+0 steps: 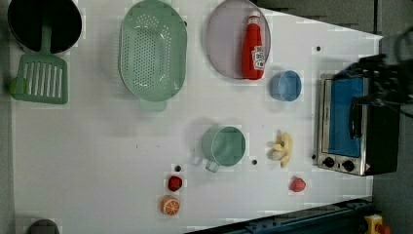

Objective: Pick ketchup from plate and place it on table.

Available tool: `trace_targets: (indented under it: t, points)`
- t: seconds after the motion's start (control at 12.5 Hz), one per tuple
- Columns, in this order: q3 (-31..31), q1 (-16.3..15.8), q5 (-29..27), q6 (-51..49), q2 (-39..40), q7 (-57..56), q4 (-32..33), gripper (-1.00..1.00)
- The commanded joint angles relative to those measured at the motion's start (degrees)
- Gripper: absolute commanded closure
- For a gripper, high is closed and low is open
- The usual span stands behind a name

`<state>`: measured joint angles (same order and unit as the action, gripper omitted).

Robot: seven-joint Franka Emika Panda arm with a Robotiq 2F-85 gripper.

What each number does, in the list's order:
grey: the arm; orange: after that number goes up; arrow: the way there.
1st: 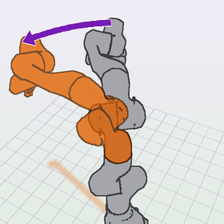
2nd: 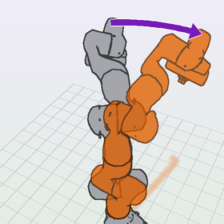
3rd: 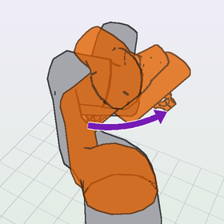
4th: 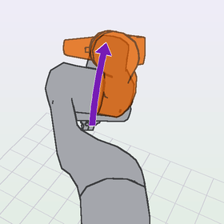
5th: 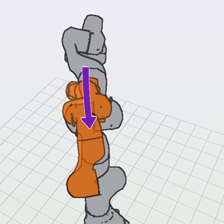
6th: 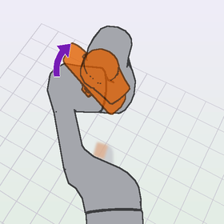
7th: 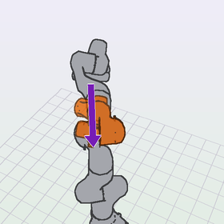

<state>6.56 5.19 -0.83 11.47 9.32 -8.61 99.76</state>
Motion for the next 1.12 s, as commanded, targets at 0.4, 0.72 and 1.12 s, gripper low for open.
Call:
trace_targets:
  t: [0.4,0.72,1.12]
  points:
    - [0.6,-0.4,0.1,16.1,10.1,-23.9,0.4,-1.00]
    - [0.6,-1.0,0.1,26.4,16.8,-32.3,0.4,-1.00]
    - [0.6,-1.9,0.4,33.9,24.1,-32.3,0.2,-1.00]
